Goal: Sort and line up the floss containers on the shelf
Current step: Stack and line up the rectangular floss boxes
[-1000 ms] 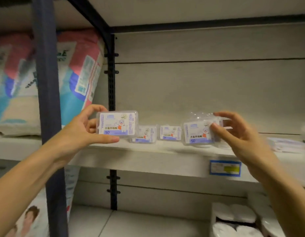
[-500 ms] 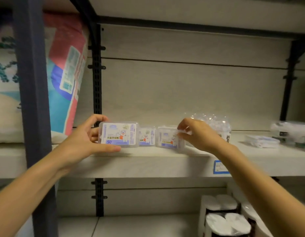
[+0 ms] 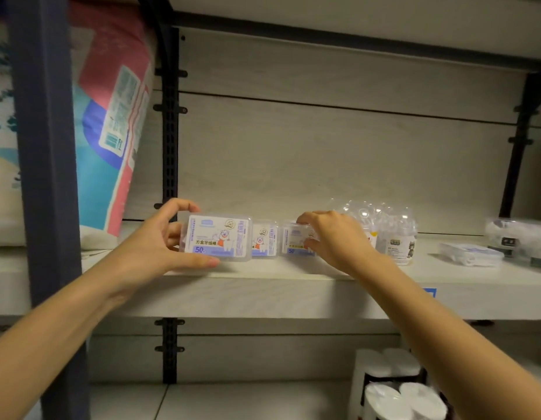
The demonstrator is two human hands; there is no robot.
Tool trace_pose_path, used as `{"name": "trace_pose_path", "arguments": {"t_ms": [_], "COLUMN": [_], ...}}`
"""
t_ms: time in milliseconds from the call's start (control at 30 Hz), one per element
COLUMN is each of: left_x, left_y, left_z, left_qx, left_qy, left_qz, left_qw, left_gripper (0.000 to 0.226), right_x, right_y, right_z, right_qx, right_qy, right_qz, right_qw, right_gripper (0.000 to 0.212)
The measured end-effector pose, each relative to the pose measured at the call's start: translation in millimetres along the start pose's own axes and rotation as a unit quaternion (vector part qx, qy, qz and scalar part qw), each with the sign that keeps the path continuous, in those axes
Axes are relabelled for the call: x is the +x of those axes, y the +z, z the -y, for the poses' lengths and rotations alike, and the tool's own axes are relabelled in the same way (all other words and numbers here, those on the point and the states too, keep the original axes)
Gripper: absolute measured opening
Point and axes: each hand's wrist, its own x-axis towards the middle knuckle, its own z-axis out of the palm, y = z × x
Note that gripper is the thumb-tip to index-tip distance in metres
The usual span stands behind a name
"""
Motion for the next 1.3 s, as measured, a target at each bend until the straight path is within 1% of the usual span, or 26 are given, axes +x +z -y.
{"name": "trace_pose_path", "arguments": {"t_ms": [67,100,133,167,200,233,267,300,333,367,433,533,600,667,733,833,1100,1167,1200,1267,1300], "left_x": [0,0,1,1,2,3,5,8,10,13,17,22,25,25,25,27,26,21,17,7,3], "left_y": [1,1,1,1,2,4,7,10,14,18,22,17,14,16,19,19,22,20,21,28,36], "left_z": [-1,0,-1,-1,-2,-3,-5,-5,-6,-6,-8,-5,-1,3,5,7,11,13,12,8,6], "left_qx": [0.002,0.001,0.000,0.001,0.004,0.008,0.009,0.008,0.008,0.010,0.019,0.034,0.069,0.127,0.162,0.164,0.194,0.249,0.278,0.319,0.325], "left_qy": [0.004,0.006,0.007,0.009,0.013,0.020,0.028,0.038,0.047,0.055,0.066,0.070,0.067,0.072,0.076,0.074,0.109,0.150,0.178,0.223,0.236], "left_qz": [-0.002,-0.002,-0.003,-0.001,0.003,0.008,0.011,0.012,0.013,0.014,0.024,0.051,0.053,0.031,0.012,-0.005,-0.035,-0.068,-0.087,-0.105,-0.105], "left_qw": [1.000,1.000,1.000,1.000,1.000,1.000,1.000,0.999,0.999,0.998,0.997,0.996,0.994,0.989,0.984,0.984,0.974,0.954,0.940,0.915,0.910], "left_gripper": [0.067,0.066,0.065,0.065,0.065,0.065,0.066,0.066,0.066,0.065,0.058,0.040,0.034,0.033,0.033,0.034,0.034,0.030,0.027,0.020,0.017], "right_x": [2,1,0,-4,-8,-13,-17,-19,-19,-18,-14,-10,-11,-13,-16,-19,-25,-33,-39,-57,-68], "right_y": [2,1,-2,-6,-13,-22,-29,-33,-34,-33,-32,-28,-22,-16,-13,-10,-12,-13,-16,-22,-25], "right_z": [0,1,2,6,13,21,30,38,44,47,48,43,41,41,41,41,44,40,35,20,8], "right_qx": [-0.004,0.004,0.026,0.077,0.158,0.255,0.339,0.387,0.403,0.410,0.437,0.479,0.481,0.447,0.420,0.403,0.382,0.371,0.358,0.339,0.337], "right_qy": [0.003,0.000,-0.007,-0.010,-0.007,-0.001,0.002,-0.002,-0.010,-0.019,-0.011,0.018,0.027,0.026,0.020,0.023,0.028,0.016,0.011,0.012,0.020], "right_qz": [0.010,-0.004,-0.039,-0.083,-0.113,-0.111,-0.079,-0.036,-0.002,0.014,0.014,0.028,0.033,0.027,0.031,0.024,-0.007,-0.032,-0.057,-0.118,-0.141], "right_qw": [1.000,1.000,0.999,0.993,0.981,0.961,0.937,0.921,0.915,0.912,0.899,0.877,0.875,0.894,0.907,0.915,0.924,0.928,0.932,0.933,0.931], "right_gripper": [0.039,0.038,0.036,0.034,0.033,0.035,0.037,0.039,0.040,0.039,0.032,0.023,0.023,0.025,0.027,0.029,0.031,0.034,0.034,0.027,0.022]}}
